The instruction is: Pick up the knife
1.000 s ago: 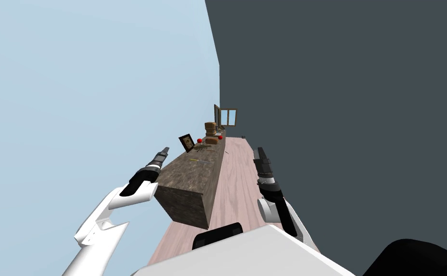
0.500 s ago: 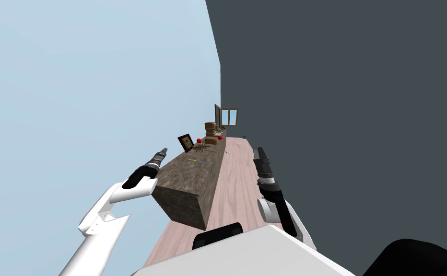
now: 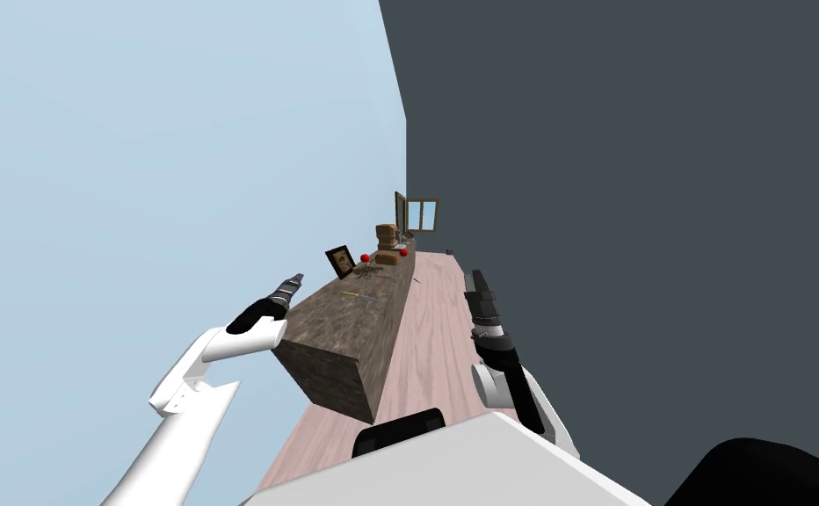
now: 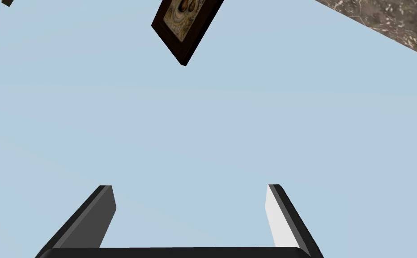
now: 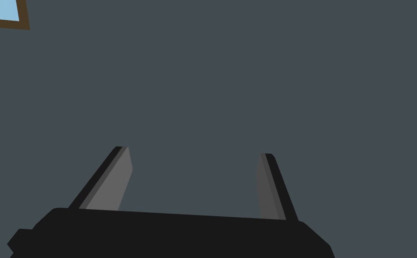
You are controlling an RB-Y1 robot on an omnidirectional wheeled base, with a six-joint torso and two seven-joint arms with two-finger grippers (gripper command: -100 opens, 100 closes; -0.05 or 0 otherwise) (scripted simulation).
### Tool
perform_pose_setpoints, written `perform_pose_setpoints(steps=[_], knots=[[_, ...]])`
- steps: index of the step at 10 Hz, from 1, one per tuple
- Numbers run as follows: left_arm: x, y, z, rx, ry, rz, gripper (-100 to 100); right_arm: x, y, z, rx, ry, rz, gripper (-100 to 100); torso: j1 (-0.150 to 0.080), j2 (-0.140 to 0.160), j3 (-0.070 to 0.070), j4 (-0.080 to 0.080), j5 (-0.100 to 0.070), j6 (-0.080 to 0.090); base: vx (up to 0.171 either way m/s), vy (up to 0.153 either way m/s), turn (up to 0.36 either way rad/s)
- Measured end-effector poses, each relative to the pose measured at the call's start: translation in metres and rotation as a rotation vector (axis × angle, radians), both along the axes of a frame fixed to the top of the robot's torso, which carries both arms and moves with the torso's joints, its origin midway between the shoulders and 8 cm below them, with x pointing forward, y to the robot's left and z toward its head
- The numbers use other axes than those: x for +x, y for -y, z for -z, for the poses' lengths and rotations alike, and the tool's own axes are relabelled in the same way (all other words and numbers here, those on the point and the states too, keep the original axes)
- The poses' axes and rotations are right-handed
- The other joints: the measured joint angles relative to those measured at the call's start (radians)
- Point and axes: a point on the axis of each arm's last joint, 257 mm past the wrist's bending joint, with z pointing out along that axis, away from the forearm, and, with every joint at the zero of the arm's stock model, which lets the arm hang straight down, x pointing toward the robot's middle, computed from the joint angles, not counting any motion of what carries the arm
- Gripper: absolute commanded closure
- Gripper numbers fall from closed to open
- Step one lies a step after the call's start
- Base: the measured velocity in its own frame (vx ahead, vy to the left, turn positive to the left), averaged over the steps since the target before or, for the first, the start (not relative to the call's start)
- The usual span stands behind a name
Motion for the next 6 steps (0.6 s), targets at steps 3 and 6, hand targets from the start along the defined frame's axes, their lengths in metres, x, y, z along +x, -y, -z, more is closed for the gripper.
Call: perform_pose_setpoints(steps=[3,6], knots=[[0.004,-0.016,0.009,-0.001,-0.073,-0.043,-100,0.0,0.0,0.0,0.0,0.0,0.0,0,-0.001,0.0,0.0,0.0,0.0,0.0,0.026,-0.092,0.044],[0.002,-0.032,0.022,-0.008,-0.153,-0.083,-100,0.0,0.0,0.0,0.0,0.0,0.0,0,0.001,0.0,0.0,0.0,0.0,0.0,0.031,-0.072,0.043]])
